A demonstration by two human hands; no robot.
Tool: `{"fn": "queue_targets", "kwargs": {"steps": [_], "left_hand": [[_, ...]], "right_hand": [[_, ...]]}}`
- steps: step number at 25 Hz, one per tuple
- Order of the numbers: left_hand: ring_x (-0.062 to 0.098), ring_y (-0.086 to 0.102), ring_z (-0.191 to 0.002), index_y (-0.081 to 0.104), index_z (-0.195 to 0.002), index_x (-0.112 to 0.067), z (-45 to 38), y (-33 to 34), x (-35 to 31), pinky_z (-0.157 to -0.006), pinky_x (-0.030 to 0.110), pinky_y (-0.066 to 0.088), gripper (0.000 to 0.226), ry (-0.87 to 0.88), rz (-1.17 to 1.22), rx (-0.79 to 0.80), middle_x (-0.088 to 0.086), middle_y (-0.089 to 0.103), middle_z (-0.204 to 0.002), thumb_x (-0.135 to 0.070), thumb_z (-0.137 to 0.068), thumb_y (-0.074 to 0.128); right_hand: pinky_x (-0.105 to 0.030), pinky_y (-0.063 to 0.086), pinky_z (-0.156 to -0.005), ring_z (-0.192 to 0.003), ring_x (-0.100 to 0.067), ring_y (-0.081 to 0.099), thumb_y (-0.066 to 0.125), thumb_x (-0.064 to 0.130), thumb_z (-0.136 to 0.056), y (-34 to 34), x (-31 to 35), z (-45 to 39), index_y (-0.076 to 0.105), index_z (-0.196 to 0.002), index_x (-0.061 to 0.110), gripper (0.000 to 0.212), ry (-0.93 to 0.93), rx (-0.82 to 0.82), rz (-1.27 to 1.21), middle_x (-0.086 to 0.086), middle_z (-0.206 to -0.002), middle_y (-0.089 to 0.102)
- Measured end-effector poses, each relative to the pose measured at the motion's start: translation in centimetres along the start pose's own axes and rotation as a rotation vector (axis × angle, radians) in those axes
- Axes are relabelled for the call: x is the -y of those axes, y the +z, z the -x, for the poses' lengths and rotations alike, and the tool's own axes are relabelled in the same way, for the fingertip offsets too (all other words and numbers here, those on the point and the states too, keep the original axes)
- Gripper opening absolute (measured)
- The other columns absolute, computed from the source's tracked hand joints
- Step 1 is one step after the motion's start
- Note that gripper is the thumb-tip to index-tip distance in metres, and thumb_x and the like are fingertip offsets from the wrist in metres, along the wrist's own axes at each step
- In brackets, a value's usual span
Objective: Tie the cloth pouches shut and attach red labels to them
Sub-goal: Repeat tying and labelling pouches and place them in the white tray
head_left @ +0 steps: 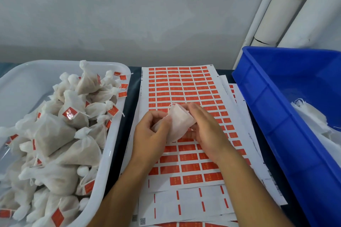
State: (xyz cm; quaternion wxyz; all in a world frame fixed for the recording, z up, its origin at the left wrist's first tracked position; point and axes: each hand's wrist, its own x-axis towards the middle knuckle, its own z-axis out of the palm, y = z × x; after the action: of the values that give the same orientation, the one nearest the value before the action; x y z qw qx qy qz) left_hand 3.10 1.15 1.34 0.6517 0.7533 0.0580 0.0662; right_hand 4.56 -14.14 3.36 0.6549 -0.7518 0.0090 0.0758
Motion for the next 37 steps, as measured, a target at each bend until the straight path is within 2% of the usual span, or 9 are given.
{"fn": "queue_targets", "kwargs": {"steps": [3,9,13,19,24,28,31,33,37], "left_hand": [[-0.001,0.068,-0.096,0.066,-0.101,-0.032,-0.1,0.2,0.2,-0.068,0.013,0.058,0.005,0.042,-0.041,0.008,-0.024,0.069,-0.099,-0.035,-0.097,0.066],[-0.003,0.067,-0.095,0.068,-0.094,-0.036,0.3,0.7,0.5,-0.07,0.005,0.051,0.007,0.121,-0.154,0.088,-0.027,0.069,-0.098,-0.037,-0.099,0.063],[-0.001,0.068,-0.096,0.066,-0.095,-0.038,0.5,0.4,0.5,-0.069,0.008,0.053,0.009,0.128,-0.173,0.104,-0.026,0.069,-0.099,-0.045,-0.098,0.062],[0.0,0.063,-0.085,0.06,-0.108,-0.042,0.8,0.2,0.3,-0.073,0.015,0.052,0.055,0.364,-0.609,0.196,-0.029,0.06,-0.102,-0.086,-0.08,0.044],[0.002,0.062,-0.077,0.068,-0.116,-0.04,1.0,0.4,0.4,-0.074,0.021,0.057,0.078,0.364,-0.739,0.247,-0.029,0.06,-0.099,-0.096,-0.073,0.034],[0.002,0.057,-0.072,0.071,-0.11,-0.038,1.3,0.7,0.4,-0.068,0.016,0.053,0.052,0.357,-0.797,0.266,-0.031,0.048,-0.088,-0.077,-0.084,0.047],[-0.003,0.057,-0.086,0.054,-0.122,-0.047,1.5,0.9,0.5,-0.082,0.019,0.052,0.036,0.327,-0.711,0.278,-0.034,0.048,-0.105,-0.062,-0.089,0.046],[-0.002,0.059,-0.095,0.042,-0.127,-0.053,1.6,0.9,0.2,-0.091,0.024,0.052,0.035,0.277,-0.645,0.31,-0.034,0.051,-0.115,-0.058,-0.092,0.039],[-0.002,0.054,-0.104,0.042,-0.134,-0.05,1.7,0.9,0.0,-0.099,0.03,0.052,0.042,0.33,-0.669,0.293,-0.033,0.049,-0.126,-0.062,-0.094,0.036]], "right_hand": [[-0.011,0.056,-0.072,-0.109,0.011,0.059,0.055,0.067,-0.087,-0.1,-0.5,0.6,0.056,-0.113,0.062,0.027,-0.159,0.003,0.149,0.038,-0.113,0.06],[-0.01,0.054,-0.077,-0.102,0.002,0.064,0.064,0.038,-0.099,-0.7,-1.3,-0.1,0.069,-0.101,0.038,0.006,-0.268,-0.118,0.191,0.025,-0.1,0.069],[-0.004,0.05,-0.069,-0.102,0.01,0.062,0.063,0.047,-0.097,-1.4,-0.8,0.0,0.069,-0.096,0.047,0.007,-0.261,-0.135,0.186,0.035,-0.1,0.067],[-0.005,0.051,-0.072,-0.097,0.006,0.068,0.061,0.043,-0.099,-1.5,-0.4,0.2,0.07,-0.1,0.046,0.01,-0.312,-0.16,0.131,0.03,-0.095,0.072],[-0.011,0.055,-0.072,-0.085,-0.004,0.072,0.06,0.044,-0.1,-2.9,0.2,0.4,0.075,-0.102,0.035,0.018,-0.334,-0.344,-0.04,0.016,-0.088,0.075],[-0.018,0.058,-0.069,-0.079,-0.012,0.073,0.058,0.039,-0.102,-2.8,0.7,0.7,0.074,-0.104,0.033,0.017,-0.377,-0.316,-0.104,0.01,-0.089,0.076],[-0.02,0.059,-0.065,-0.076,-0.016,0.076,0.055,0.036,-0.104,-1.9,0.9,0.7,0.07,-0.107,0.035,0.015,-0.402,-0.208,-0.095,0.01,-0.093,0.078],[-0.021,0.06,-0.066,-0.077,-0.017,0.077,0.056,0.037,-0.103,-1.9,0.8,0.7,0.07,-0.108,0.034,0.016,-0.388,-0.209,-0.12,0.008,-0.091,0.078],[-0.021,0.059,-0.068,-0.078,-0.016,0.076,0.058,0.044,-0.098,-2.5,0.9,0.7,0.074,-0.107,0.032,0.022,-0.344,-0.282,-0.195,0.006,-0.086,0.077]]}}
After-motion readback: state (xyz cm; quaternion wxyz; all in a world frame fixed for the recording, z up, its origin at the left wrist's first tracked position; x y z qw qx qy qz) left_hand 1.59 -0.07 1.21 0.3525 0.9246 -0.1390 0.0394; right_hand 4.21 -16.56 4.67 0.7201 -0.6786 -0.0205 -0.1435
